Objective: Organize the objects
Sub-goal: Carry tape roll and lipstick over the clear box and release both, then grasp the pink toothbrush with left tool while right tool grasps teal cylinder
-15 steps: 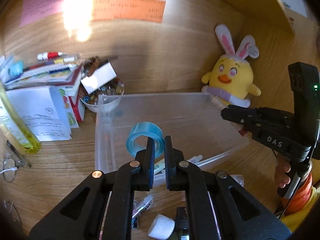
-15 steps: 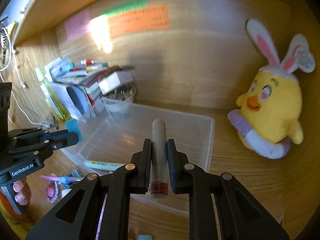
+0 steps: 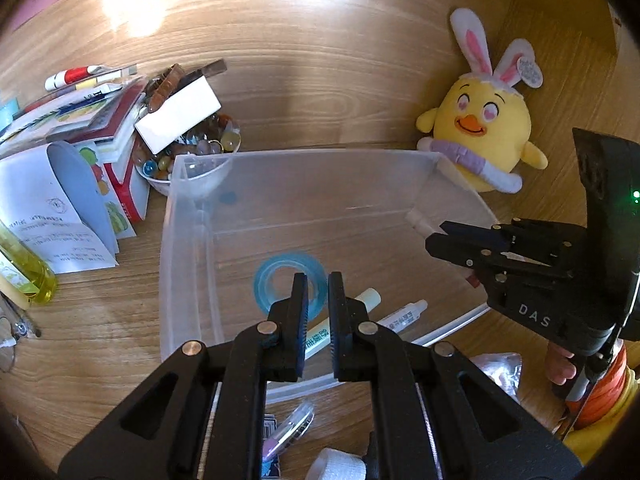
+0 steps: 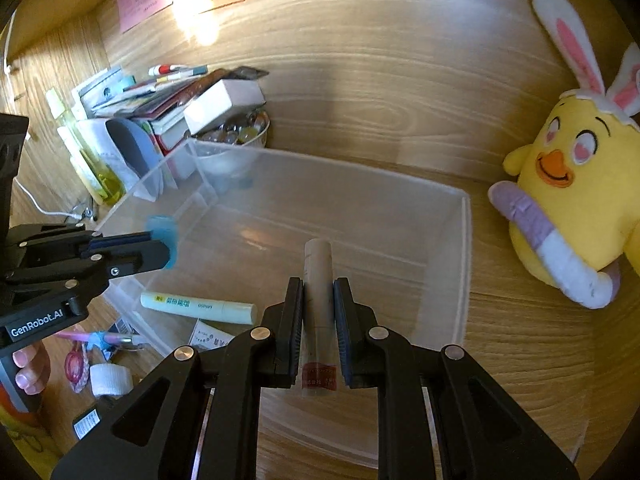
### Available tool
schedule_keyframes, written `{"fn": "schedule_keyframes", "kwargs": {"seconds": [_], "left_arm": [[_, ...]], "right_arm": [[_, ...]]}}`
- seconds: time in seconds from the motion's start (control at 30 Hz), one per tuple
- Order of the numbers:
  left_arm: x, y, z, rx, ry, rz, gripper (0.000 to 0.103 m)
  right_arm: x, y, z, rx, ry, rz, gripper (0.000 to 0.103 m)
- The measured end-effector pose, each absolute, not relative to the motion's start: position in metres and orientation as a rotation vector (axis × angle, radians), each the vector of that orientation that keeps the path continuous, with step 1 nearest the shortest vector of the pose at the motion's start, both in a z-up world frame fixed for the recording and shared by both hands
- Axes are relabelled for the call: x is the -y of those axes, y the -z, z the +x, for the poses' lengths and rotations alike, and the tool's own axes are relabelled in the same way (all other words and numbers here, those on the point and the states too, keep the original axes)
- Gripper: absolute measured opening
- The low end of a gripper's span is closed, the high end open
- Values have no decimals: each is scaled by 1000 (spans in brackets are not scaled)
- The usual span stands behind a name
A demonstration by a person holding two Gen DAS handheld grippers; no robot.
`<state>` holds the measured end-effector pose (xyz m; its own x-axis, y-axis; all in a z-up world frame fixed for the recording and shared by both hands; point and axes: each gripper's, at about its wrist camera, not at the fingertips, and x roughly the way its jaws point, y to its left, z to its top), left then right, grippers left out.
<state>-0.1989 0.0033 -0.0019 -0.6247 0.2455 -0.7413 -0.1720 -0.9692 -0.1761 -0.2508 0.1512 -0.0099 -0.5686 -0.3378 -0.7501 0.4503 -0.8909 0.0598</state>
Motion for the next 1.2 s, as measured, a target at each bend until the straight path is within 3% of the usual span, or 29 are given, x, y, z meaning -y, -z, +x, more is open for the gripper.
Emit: {"fn": "schedule_keyframes", "kwargs": {"seconds": [0.2, 0.3, 0.4, 0.67, 0.77, 0.83, 1.0, 1.2], "left_arm": [[-5, -2, -195, 99, -2659, -1202, 8], [-5, -4, -193, 91, -2672, -1195, 16], [-5, -9, -187, 82, -2695, -1172, 29], [-3, -33, -159, 5, -2815, -1050, 67], [1, -41, -146, 12, -2843, -1018, 78], [7, -44, -138, 51, -2848, -996, 85], [23, -51, -109, 127, -2840, -945, 85], [26, -48, -77, 7, -2917, -966, 86]], "right_arm": [[-146, 12, -245, -231, 2432, 1125, 14], [-145, 8, -239, -254, 2446, 1103, 14], [-146, 3, -231, -251, 2446, 1079, 15], [-151, -9, -198, -298, 2506, 990, 32], [-154, -16, -182, -316, 2536, 946, 42], [-156, -22, -170, -322, 2559, 904, 57], [-163, -32, -141, -323, 2613, 822, 80], [-172, -31, -115, -314, 2653, 835, 83]]}}
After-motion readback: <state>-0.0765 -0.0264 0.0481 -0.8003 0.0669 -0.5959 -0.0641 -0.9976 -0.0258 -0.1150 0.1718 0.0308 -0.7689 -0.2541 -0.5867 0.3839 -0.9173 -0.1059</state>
